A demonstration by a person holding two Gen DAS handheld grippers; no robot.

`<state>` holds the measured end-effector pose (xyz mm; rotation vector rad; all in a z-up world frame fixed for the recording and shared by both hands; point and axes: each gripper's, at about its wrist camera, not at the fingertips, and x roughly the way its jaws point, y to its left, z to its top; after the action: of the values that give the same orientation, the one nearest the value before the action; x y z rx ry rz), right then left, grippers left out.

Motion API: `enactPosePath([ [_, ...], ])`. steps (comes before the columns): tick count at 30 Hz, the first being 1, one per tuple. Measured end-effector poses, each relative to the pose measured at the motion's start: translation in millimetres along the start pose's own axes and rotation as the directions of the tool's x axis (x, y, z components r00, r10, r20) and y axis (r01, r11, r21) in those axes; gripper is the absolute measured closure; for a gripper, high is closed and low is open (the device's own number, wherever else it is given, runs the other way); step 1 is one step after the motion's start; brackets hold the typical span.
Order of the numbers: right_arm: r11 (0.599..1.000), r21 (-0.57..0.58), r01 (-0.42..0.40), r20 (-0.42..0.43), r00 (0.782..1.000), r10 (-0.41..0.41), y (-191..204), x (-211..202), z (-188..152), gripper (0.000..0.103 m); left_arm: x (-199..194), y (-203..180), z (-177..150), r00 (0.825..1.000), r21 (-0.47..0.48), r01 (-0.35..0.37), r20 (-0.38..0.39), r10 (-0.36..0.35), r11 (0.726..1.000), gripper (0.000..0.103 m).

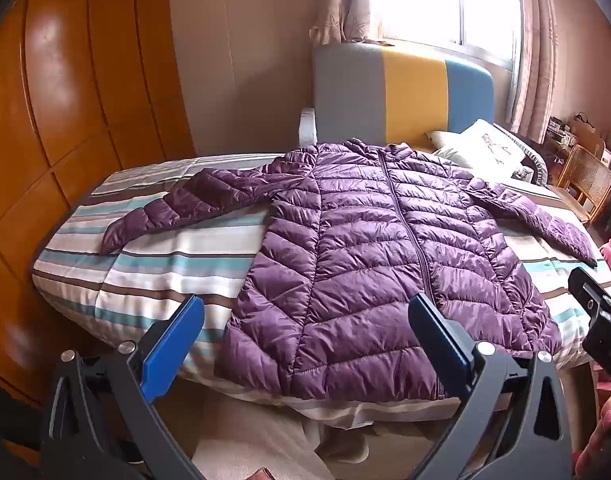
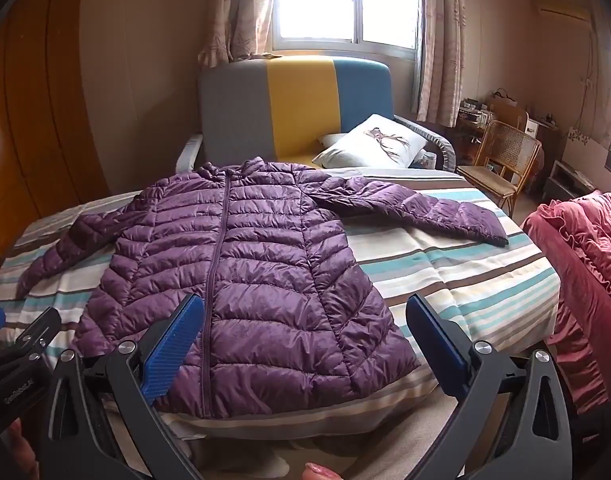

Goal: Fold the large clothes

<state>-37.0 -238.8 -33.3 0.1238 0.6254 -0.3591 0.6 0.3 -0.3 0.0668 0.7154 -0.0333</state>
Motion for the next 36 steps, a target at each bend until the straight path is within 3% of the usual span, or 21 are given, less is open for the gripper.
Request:
enactPosePath([
  [36, 1.0, -0.012, -0.021, -0.018, 1.0, 0.021, 1.6, -5.0, -2.4, 0.003, -2.6, -0.8, -0.7, 1.0, -0.005, 0.006, 0.008, -0.006, 1.0, 0.002],
])
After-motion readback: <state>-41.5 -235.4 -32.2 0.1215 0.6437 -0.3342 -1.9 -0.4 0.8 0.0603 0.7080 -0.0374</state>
